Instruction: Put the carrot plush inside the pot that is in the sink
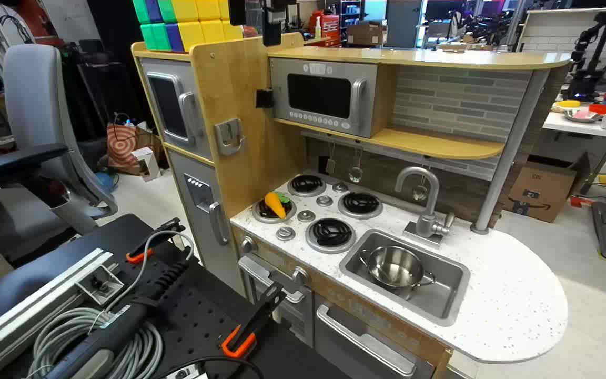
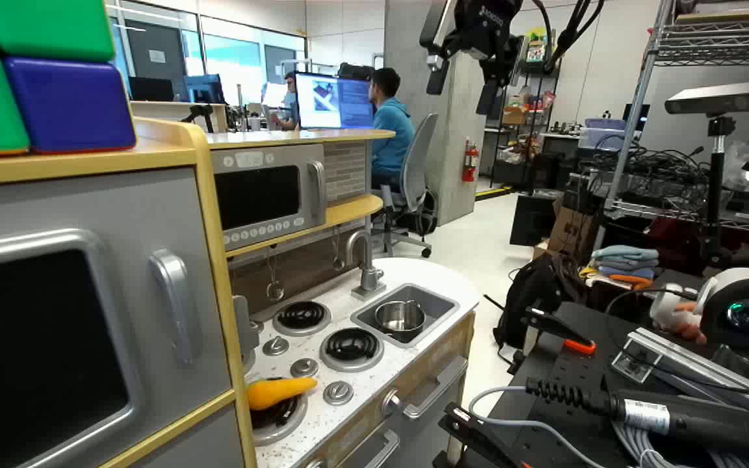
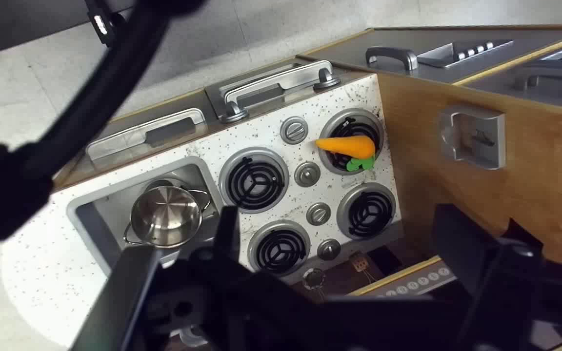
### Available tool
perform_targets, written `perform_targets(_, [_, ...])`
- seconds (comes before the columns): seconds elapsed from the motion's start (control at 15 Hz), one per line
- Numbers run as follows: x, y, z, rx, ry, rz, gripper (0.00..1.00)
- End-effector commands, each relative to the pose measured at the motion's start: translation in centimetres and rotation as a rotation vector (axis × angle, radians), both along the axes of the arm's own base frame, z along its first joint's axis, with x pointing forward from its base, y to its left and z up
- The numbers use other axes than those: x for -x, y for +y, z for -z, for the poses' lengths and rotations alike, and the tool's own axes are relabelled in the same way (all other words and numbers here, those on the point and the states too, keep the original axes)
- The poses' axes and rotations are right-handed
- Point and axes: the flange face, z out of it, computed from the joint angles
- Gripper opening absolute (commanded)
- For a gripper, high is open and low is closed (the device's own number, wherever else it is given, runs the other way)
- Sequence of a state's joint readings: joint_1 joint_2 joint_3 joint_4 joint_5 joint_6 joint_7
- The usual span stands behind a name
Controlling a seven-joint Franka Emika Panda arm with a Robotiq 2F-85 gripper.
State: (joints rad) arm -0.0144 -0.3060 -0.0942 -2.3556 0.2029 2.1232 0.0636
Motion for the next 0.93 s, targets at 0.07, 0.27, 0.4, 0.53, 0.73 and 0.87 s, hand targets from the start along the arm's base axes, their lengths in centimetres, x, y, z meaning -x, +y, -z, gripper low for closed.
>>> perform_targets(0.07, [0.0,0.0,-0.1,0.000,-0.001,0.000,1.00])
perform_targets(0.27, [-0.1,0.0,-0.1,0.000,-0.001,0.000,1.00])
perform_targets(0.4, [-0.1,0.0,-0.1,0.000,-0.001,0.000,1.00])
perform_targets(0.53, [-0.1,0.0,-0.1,0.000,-0.001,0.000,1.00])
perform_targets(0.73, [-0.1,0.0,-0.2,0.000,-0.001,0.000,1.00])
perform_targets(0.87, [-0.8,0.7,1.5,-0.049,-0.075,0.091,1.00])
